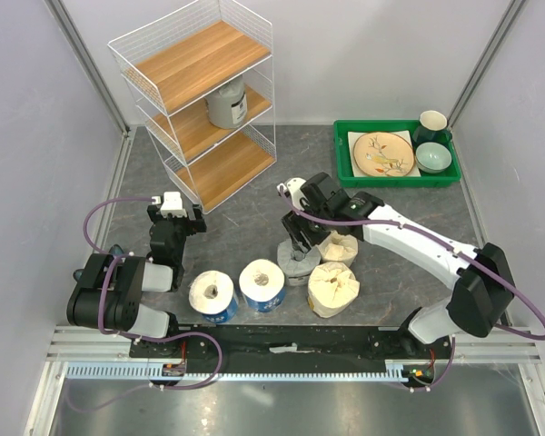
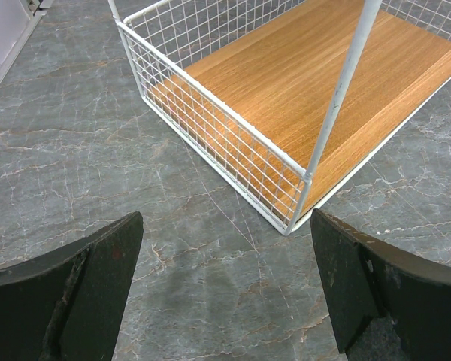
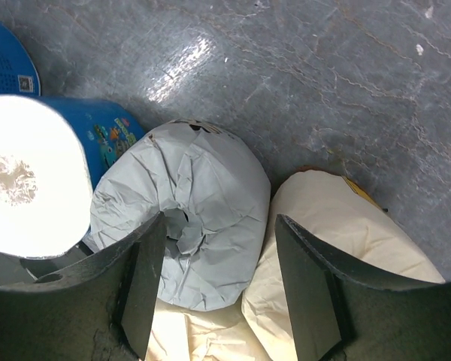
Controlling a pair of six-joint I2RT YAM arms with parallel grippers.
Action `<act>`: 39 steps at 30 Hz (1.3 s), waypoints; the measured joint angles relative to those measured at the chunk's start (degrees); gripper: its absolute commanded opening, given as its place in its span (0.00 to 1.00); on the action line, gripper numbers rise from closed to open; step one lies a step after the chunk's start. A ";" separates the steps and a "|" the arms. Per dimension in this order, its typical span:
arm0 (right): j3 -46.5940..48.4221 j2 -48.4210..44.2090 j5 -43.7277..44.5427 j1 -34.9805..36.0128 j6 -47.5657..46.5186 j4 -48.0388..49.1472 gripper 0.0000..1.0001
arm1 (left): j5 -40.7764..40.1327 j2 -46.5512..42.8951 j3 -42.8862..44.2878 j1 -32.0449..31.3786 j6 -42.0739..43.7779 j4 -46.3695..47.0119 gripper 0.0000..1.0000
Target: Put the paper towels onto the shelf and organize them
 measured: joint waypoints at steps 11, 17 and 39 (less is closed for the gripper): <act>0.13 2.43 -0.04 1.73 -4.61 -0.85 0.68 | 0.00 0.00 0.00 0.00 0.02 -0.02 1.00; 0.13 3.10 2.56 2.03 -5.51 -1.31 0.68 | 0.00 0.00 0.00 0.00 0.00 0.00 1.00; 0.22 6.36 1.84 2.08 -5.84 0.42 0.33 | 0.00 0.00 0.00 0.00 0.02 -0.02 1.00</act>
